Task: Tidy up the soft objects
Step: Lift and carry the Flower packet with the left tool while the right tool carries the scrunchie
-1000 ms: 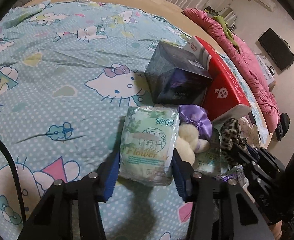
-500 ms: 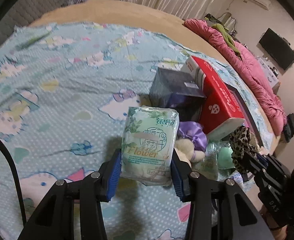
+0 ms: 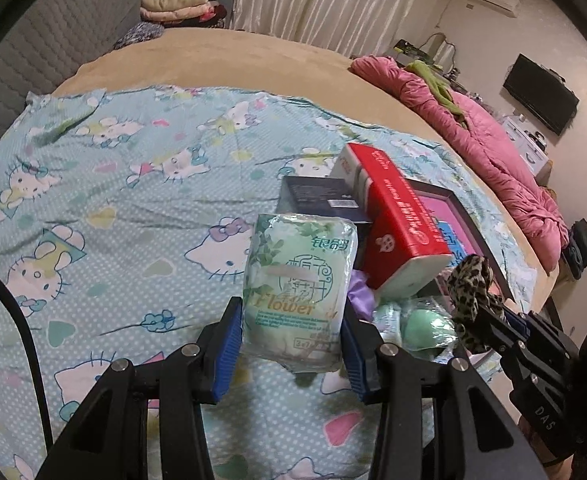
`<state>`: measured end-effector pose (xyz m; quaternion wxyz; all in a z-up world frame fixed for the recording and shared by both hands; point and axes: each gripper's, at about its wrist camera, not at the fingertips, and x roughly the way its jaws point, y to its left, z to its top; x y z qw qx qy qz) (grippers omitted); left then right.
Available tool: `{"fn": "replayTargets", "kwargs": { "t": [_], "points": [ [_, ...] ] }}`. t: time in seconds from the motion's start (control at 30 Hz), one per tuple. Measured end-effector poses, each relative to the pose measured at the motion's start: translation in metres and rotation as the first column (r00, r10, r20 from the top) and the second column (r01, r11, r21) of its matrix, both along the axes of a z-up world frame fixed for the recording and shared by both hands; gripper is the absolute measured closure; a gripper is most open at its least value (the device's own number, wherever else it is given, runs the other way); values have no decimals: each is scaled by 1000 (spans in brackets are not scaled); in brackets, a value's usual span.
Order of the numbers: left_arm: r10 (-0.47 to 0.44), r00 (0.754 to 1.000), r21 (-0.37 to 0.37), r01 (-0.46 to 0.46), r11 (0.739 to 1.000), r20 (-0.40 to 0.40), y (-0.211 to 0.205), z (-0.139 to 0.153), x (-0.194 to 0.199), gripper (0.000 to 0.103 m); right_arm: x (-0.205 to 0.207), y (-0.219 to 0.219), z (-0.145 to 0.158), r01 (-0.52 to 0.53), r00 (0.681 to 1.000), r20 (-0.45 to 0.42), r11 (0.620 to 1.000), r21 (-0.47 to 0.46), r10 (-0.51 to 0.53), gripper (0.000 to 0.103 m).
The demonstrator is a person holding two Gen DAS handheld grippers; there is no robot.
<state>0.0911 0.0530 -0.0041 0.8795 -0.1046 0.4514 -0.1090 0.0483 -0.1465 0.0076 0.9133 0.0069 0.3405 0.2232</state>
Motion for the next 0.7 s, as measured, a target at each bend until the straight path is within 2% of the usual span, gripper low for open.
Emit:
{"fn": "replayTargets", "kwargs": {
  "t": [0.33, 0.7],
  "points": [
    [-58, 997, 23, 56, 998, 60, -30, 26, -12, 58, -3, -18, 17, 51, 998, 29, 998, 43, -52, 85],
    [-97, 992, 31, 95, 995, 77, -60, 38, -19, 58, -8, -40, 33, 105, 992, 57, 991, 81, -110, 85]
  ]
}}
